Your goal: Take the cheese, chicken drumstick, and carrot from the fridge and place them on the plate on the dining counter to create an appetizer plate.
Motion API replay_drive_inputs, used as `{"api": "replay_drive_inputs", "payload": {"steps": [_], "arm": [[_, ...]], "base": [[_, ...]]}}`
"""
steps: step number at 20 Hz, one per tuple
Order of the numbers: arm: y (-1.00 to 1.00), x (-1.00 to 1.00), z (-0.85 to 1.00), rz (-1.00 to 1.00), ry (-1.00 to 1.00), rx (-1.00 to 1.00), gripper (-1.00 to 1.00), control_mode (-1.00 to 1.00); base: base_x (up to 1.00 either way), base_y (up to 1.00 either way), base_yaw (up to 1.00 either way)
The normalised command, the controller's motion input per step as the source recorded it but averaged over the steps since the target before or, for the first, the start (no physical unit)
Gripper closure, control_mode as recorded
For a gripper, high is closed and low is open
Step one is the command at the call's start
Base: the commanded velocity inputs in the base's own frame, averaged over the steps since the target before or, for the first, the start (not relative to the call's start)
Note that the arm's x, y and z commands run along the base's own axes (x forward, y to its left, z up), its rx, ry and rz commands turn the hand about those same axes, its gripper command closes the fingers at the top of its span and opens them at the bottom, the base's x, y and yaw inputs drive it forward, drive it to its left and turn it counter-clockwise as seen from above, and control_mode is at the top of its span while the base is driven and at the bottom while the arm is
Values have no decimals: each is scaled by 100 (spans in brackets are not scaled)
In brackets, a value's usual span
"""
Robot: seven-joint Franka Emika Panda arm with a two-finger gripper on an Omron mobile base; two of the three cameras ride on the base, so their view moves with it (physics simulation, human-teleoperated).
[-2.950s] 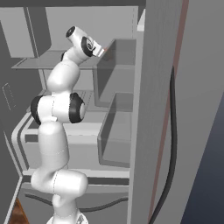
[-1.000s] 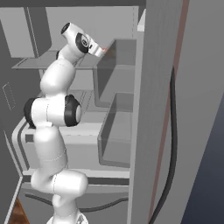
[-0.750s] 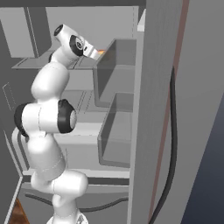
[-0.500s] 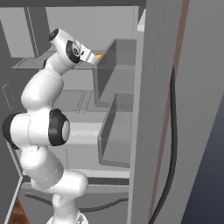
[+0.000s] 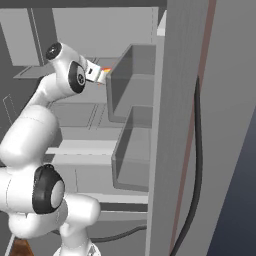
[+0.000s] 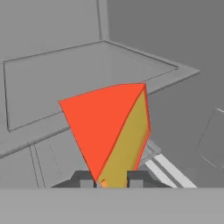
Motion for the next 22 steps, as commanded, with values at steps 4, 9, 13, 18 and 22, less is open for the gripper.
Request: {"api": "replay_drive_inputs", "payload": {"steps": [4,9,13,18,22], "arm": [[0,-87,3,28,0,0,100,-100],[0,-90,8,30,0,0,100,-100],[0,-90,11,28,0,-2,100,-100],[0,-74,11,21,2,-4,100,-100],[8,-63,7,16,1,-5,100,-100]], "base": [[0,0,0],[0,0,0],[0,0,0],[0,0,0],[0,0,0]]}}
